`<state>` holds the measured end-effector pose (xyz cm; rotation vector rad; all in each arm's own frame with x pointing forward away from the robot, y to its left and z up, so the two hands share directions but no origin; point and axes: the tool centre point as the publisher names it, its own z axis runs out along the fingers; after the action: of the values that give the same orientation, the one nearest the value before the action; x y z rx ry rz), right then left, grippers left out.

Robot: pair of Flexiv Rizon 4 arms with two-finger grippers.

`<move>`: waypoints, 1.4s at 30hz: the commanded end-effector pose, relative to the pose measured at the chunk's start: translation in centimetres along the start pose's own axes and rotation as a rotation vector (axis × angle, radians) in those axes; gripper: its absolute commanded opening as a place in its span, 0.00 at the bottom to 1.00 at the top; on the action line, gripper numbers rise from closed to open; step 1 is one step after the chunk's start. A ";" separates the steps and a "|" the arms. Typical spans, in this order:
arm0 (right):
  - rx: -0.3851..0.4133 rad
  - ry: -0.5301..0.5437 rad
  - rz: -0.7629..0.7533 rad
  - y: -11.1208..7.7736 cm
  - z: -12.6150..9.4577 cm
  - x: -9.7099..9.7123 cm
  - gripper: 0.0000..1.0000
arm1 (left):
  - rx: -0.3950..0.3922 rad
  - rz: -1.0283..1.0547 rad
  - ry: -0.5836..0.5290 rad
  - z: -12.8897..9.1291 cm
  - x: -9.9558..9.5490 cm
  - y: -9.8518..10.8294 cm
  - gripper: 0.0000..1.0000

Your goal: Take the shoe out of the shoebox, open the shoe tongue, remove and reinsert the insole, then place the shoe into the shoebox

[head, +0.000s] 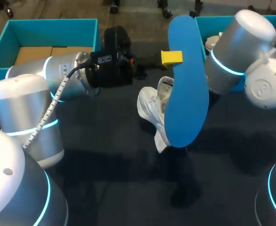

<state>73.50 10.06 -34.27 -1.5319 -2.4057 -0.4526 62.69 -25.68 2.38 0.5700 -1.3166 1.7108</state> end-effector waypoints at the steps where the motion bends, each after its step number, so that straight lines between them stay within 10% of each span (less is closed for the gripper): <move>1: -0.058 0.004 0.000 -0.5 -0.2 -0.1 0.00 | 0.011 0.000 -0.006 0.3 0.3 0.3 0.00; 42: -0.184 -0.119 0.296 -1.4 6.0 0.9 0.00 | 0.011 0.000 -0.006 0.3 0.3 0.3 0.00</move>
<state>71.98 12.53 -39.28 -2.0030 -2.2179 -0.5265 62.69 -25.68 2.38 0.5699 -1.3167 1.7108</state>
